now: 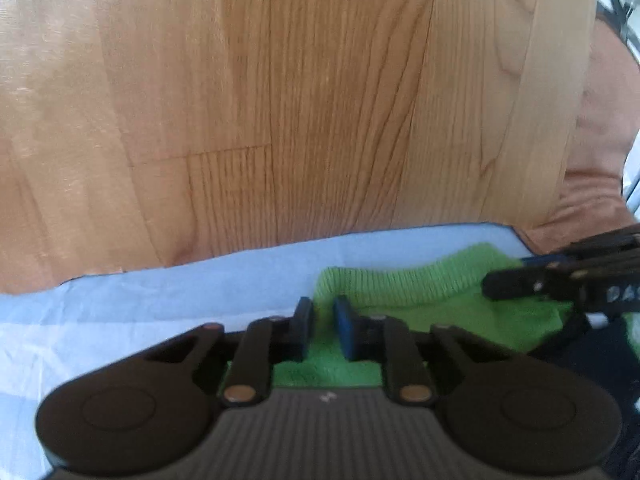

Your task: Fold small clothes

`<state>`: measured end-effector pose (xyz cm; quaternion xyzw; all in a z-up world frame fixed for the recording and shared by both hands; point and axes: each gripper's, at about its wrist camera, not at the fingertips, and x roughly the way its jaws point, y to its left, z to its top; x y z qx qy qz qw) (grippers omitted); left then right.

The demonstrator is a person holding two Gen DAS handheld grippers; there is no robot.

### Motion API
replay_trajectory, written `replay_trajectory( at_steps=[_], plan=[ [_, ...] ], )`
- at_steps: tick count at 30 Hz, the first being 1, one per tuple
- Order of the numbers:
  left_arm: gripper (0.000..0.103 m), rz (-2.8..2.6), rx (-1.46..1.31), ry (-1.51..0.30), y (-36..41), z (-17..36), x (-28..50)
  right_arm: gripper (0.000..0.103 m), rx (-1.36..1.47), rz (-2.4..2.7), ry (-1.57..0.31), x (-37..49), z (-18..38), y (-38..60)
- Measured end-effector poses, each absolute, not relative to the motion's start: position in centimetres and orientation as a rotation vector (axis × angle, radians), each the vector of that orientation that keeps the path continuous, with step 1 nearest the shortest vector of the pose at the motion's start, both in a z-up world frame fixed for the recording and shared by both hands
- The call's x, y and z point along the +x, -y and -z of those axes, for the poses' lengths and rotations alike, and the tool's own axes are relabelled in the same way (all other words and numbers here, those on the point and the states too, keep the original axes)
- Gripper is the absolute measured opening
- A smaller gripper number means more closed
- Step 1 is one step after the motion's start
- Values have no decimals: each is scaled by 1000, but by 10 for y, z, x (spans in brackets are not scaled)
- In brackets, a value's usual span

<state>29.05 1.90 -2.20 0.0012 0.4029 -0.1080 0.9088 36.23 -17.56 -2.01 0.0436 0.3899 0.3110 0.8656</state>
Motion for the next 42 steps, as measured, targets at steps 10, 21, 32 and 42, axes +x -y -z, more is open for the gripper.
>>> replay_trajectory(
  at_steps=[10, 21, 32, 42],
  plan=[
    [13, 252, -77, -596, -51, -41, 163, 13, 45, -732, -584, 218, -41, 204],
    [13, 268, -97, -438, -78, -30, -44, 13, -33, -811, -489, 40, -19, 212],
    [15, 273, -67, -585, -83, 6, -99, 18, 49, -666, -554, -2, 44, 214],
    [72, 65, -295, -566, -180, -31, -36, 53, 374, -513, -381, 9, 10, 299]
  ],
)
